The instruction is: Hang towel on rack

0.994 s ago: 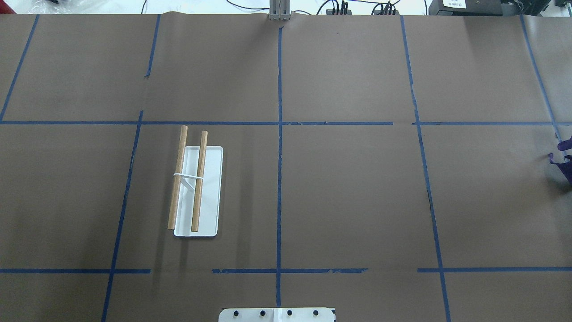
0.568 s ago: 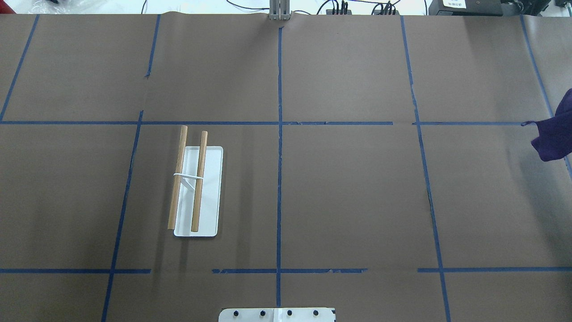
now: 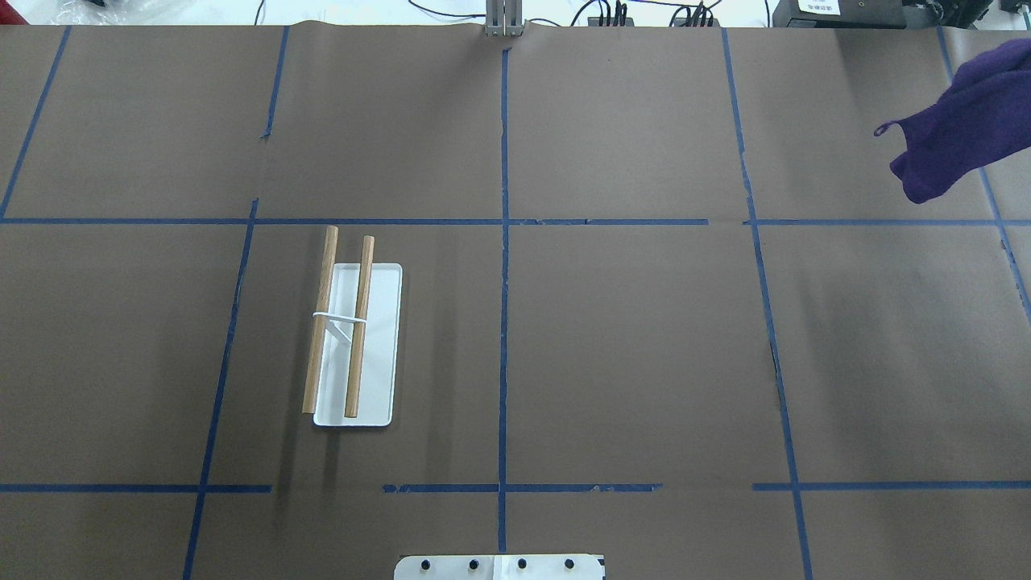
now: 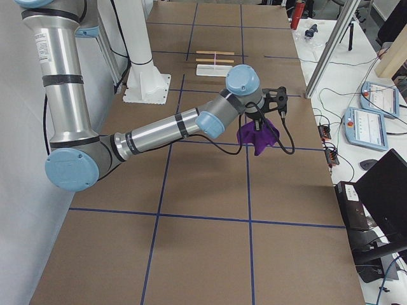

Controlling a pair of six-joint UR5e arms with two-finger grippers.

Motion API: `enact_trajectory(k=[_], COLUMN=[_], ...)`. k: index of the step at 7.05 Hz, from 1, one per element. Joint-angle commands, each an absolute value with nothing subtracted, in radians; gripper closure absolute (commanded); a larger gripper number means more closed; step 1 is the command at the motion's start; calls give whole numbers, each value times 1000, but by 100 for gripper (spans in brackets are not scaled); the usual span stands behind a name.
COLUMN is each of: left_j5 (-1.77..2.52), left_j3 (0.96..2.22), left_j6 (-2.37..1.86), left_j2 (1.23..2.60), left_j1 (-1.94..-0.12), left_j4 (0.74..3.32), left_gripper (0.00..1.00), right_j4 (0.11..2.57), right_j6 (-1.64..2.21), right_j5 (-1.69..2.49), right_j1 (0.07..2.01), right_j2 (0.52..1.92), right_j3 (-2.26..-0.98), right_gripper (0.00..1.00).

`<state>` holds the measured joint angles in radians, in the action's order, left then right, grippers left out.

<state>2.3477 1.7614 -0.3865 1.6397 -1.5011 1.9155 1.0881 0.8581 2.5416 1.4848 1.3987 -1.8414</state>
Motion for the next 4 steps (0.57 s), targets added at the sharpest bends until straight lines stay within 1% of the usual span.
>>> enact_trajectory(k=[1, 2, 4], left_j5=[2347, 2347, 2347], left_j3=[1778, 1775, 1767], left_j6=[-591, -703, -930], left_j2=[1704, 1719, 1784], left_j1=[-1436, -1398, -1335], left_j4=[1989, 2067, 2149], left_gripper=[0, 0, 0], right_j4=[1086, 1088, 1088], right_j6=[1123, 1234, 1407], right_j5=[2373, 2186, 1904], right_j1=[1336, 1198, 966], right_j2=[1255, 1220, 1120], right_j3=[-1913, -1952, -1974], right_gripper=[100, 100, 100])
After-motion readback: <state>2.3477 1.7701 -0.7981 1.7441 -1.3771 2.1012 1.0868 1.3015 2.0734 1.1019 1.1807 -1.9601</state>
